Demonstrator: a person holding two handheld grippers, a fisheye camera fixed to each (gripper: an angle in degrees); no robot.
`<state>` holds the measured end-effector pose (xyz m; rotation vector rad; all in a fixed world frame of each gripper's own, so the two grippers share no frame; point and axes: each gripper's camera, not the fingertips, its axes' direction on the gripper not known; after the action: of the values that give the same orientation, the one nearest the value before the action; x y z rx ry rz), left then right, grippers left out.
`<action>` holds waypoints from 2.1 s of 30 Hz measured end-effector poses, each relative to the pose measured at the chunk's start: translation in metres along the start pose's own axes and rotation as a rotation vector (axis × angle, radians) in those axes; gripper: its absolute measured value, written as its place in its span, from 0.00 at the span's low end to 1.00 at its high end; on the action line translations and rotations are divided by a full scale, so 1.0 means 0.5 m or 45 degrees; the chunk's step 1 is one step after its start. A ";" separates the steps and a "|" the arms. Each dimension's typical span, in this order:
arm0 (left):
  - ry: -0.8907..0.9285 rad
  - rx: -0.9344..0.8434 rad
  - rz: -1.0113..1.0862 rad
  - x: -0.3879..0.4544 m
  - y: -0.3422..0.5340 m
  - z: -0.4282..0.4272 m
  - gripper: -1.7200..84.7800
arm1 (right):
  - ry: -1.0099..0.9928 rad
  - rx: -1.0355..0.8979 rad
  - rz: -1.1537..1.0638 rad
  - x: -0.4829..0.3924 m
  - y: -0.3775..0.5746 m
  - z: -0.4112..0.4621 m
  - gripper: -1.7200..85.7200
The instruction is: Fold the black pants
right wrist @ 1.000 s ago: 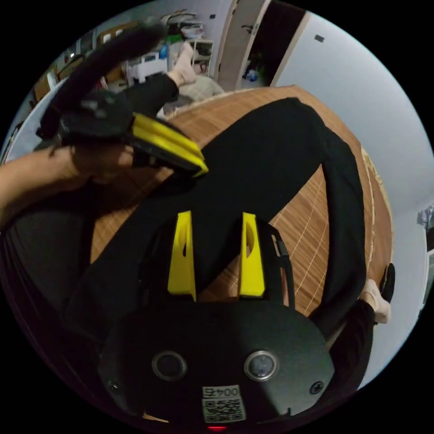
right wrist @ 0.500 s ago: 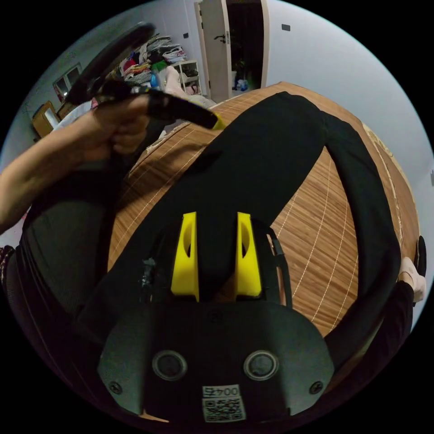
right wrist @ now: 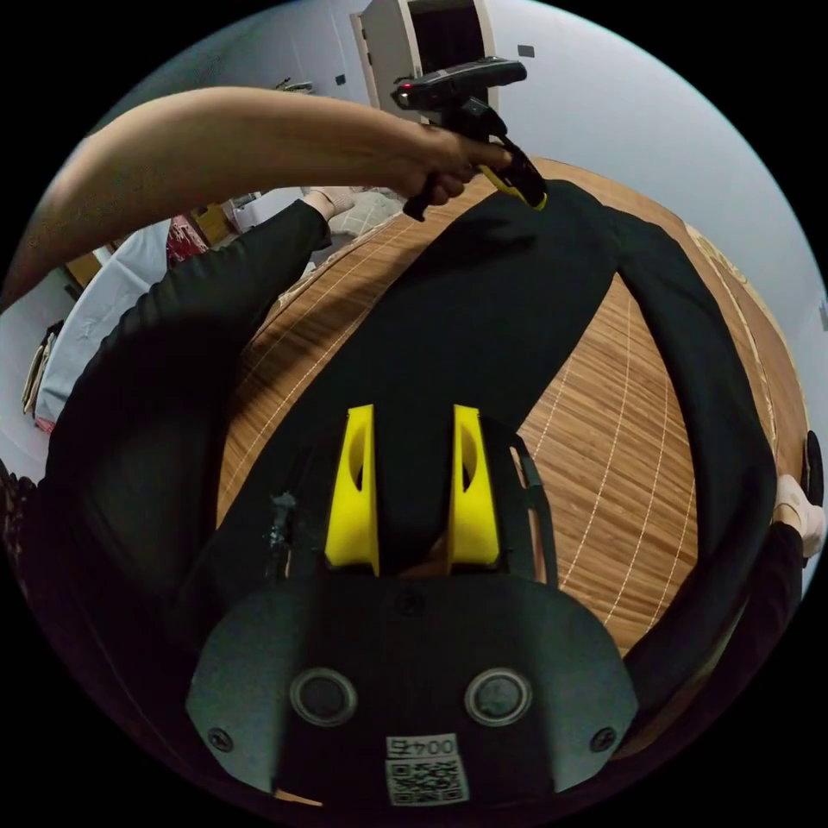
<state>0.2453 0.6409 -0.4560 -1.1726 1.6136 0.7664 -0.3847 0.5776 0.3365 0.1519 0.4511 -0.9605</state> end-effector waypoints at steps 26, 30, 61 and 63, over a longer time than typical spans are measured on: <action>-0.087 -0.090 -0.193 -0.122 -0.016 0.102 0.14 | -0.083 0.004 -0.020 0.098 -0.011 -0.049 0.17; -0.102 -0.074 -0.228 -0.151 0.006 0.098 0.15 | -0.100 0.001 -0.049 0.111 -0.022 -0.057 0.17; 0.108 0.018 0.019 0.069 0.357 -0.065 0.16 | 0.363 -0.211 0.858 0.539 0.054 -0.264 0.17; 0.105 0.020 0.021 0.070 0.364 -0.066 0.16 | 0.369 -0.203 0.852 0.542 0.054 -0.270 0.17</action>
<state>0.0608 0.6620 -0.4863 -1.1946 1.6964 0.7224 -0.2713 0.4315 0.0951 0.2775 0.6845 -0.2425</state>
